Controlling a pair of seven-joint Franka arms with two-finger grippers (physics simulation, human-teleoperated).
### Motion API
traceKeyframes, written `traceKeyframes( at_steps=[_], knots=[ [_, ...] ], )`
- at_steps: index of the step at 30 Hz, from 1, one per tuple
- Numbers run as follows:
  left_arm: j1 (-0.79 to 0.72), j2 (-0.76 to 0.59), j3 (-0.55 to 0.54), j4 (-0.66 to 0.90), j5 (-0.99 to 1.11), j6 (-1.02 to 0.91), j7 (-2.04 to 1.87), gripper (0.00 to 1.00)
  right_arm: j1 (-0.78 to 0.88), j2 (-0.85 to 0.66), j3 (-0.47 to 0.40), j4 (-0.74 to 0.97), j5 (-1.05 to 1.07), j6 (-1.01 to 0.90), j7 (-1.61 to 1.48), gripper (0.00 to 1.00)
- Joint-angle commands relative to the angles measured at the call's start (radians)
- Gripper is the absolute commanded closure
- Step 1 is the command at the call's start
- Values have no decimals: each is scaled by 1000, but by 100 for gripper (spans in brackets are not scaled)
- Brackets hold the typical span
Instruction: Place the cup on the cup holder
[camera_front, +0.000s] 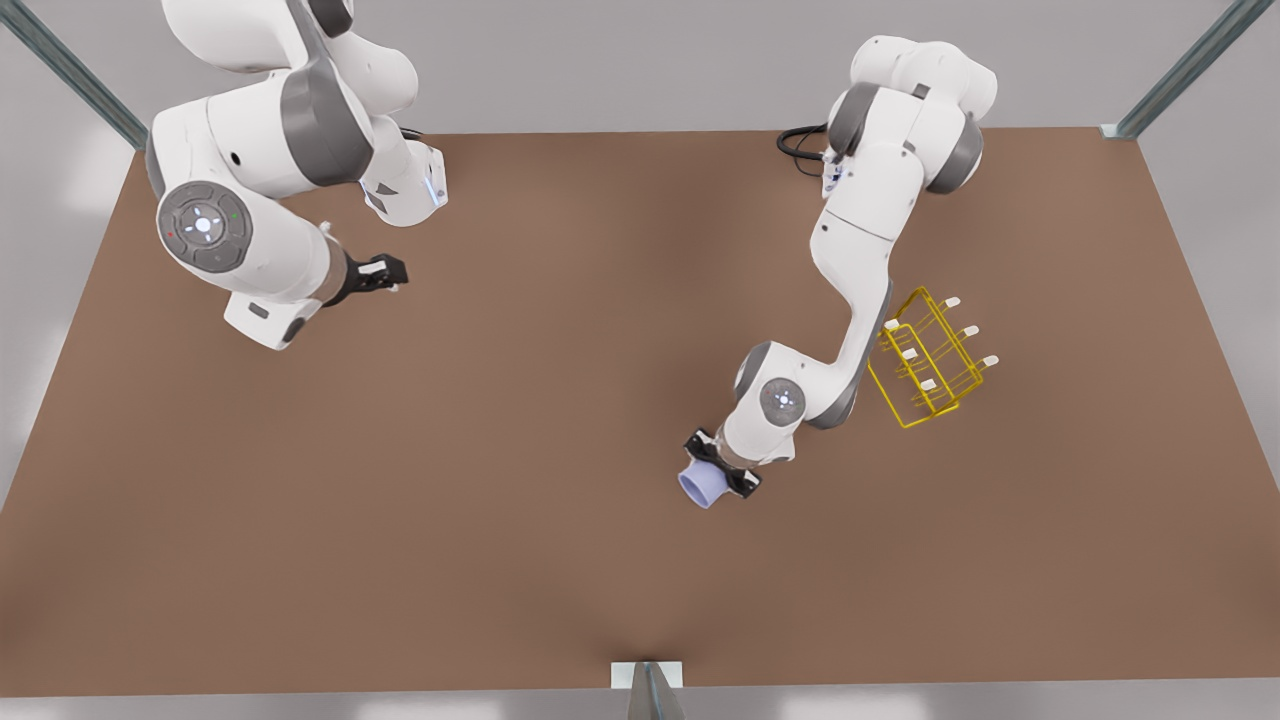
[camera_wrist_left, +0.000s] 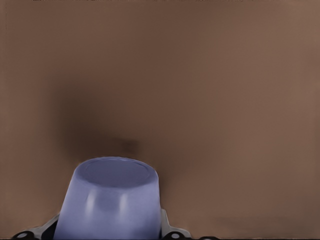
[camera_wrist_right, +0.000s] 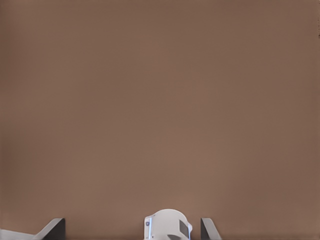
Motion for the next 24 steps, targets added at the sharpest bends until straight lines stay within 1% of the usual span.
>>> traceKeyframes(
  at_steps=[1,2,3,4,5,6,7,8,9,11,12,13,15,16,18,22,24],
  knots=[
    [16,-39,2,38,12,-192,-34,38,0,-1,-1,1,1,0,10,0],
    [35,-45,10,125,21,-372,-29,38,0,-1,-1,1,1,0,10,0],
    [-39,-63,162,225,24,-634,41,38,0,-1,-1,1,1,0,10,0],
    [-223,-80,428,216,21,-705,102,38,0,-1,-2,1,-2,0,10,0],
    [-391,-76,667,176,27,-765,194,38,0,-1,-2,1,-4,0,12,0],
    [-591,-65,940,99,29,-800,340,38,0,-1,-2,1,-5,0,10,0],
    [-712,-34,1117,52,30,-843,494,37,0,-1,-2,1,-5,0,10,0],
    [-774,-4,1203,18,58,-858,563,37,0,-1,-2,1,-4,0,10,0],
    [-818,13,1241,-22,84,-872,609,37,0,-1,-2,1,-4,0,10,0],
    [-884,58,1283,-105,170,-883,673,37,0,-1,-2,1,-4,0,10,0],
    [-938,107,1301,-181,282,-883,696,37,0,-1,-2,1,-4,0,10,0],
    [-952,148,1303,-223,380,-883,696,37,0,-1,-2,1,-4,0,10,0],
    [-1011,191,1316,-335,518,-858,696,37,0,2,-2,1,-2,0,10,0],
    [-1042,194,1350,-363,537,-845,707,37,2,2,-2,1,-2,0,10,0],
    [-1114,204,1431,-462,543,-734,801,37,2,2,-2,1,-2,0,10,0],
    [-1128,200,1427,-537,541,-679,876,37,2,3,-2,1,-2,0,10,0],
    [-1176,199,1405,-603,541,-662,890,37,2,10,-2,1,-2,1,10,0]
  ],
)
